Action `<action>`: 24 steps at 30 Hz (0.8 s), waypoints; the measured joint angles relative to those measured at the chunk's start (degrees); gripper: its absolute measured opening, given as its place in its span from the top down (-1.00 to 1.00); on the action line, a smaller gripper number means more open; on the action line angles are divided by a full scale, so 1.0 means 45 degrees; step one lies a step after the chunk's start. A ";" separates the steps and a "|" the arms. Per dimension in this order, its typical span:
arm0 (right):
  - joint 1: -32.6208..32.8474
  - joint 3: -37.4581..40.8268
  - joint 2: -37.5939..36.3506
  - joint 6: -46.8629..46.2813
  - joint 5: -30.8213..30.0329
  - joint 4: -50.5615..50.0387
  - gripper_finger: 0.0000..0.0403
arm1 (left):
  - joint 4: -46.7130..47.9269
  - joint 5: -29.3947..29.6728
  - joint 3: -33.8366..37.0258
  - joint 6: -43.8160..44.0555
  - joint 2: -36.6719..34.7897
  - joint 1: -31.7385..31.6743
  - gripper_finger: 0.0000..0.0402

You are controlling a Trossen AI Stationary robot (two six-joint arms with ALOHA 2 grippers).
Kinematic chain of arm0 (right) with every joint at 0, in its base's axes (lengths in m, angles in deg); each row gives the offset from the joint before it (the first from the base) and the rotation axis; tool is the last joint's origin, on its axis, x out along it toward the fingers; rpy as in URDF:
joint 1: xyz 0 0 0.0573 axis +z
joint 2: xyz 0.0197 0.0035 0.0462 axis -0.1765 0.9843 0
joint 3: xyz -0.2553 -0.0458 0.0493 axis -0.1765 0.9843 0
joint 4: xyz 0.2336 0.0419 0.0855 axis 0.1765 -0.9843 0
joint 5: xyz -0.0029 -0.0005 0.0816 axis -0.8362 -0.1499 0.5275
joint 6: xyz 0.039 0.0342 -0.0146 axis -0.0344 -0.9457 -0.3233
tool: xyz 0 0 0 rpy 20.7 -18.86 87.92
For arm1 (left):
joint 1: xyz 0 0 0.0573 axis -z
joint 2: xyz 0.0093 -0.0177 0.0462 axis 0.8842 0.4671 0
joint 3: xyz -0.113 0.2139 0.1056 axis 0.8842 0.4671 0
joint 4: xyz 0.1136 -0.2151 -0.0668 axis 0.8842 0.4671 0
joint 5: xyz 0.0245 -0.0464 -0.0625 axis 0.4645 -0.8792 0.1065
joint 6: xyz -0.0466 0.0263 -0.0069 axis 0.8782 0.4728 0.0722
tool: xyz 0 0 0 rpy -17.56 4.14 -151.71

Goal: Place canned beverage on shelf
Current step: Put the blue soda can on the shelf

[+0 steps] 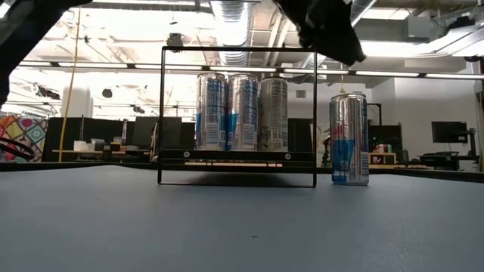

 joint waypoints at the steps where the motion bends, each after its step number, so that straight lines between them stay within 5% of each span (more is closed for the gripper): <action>1: 0.0075 0.0000 0.0000 -0.0075 0.0000 0.0000 -0.39 | -0.0157 -0.0069 -0.0003 -0.0016 0.0016 -0.0106 -0.39; 24: 0.0767 0.0000 0.0005 -0.0395 -0.0243 0.0000 -0.39 | -0.0078 -0.2869 0.0006 -0.0996 0.0348 -0.0893 -0.39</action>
